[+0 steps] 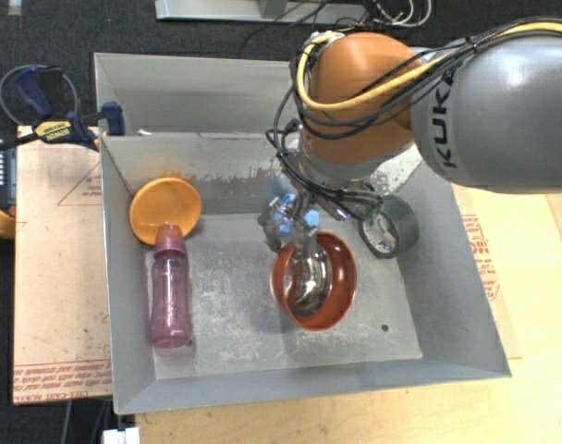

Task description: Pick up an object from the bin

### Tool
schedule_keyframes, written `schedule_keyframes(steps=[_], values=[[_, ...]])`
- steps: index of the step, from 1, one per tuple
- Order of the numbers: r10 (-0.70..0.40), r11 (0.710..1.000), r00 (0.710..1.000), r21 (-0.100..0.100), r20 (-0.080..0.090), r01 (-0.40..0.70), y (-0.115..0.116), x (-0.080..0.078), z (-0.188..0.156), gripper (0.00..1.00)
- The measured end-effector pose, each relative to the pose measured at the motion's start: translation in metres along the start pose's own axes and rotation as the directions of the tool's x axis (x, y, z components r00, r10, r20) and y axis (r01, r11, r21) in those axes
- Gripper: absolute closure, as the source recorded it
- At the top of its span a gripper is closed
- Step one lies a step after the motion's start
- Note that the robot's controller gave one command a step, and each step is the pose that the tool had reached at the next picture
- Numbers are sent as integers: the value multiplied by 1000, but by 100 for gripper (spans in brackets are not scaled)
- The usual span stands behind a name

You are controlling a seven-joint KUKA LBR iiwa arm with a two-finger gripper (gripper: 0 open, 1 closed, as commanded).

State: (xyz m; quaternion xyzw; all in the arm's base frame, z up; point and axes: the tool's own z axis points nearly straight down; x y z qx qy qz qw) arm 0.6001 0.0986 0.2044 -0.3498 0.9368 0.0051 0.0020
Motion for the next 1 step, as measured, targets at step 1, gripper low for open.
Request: schedule_keyframes(steps=[1], values=[[288,958,958,-1,1,-288,-19,-32,-26,100]])
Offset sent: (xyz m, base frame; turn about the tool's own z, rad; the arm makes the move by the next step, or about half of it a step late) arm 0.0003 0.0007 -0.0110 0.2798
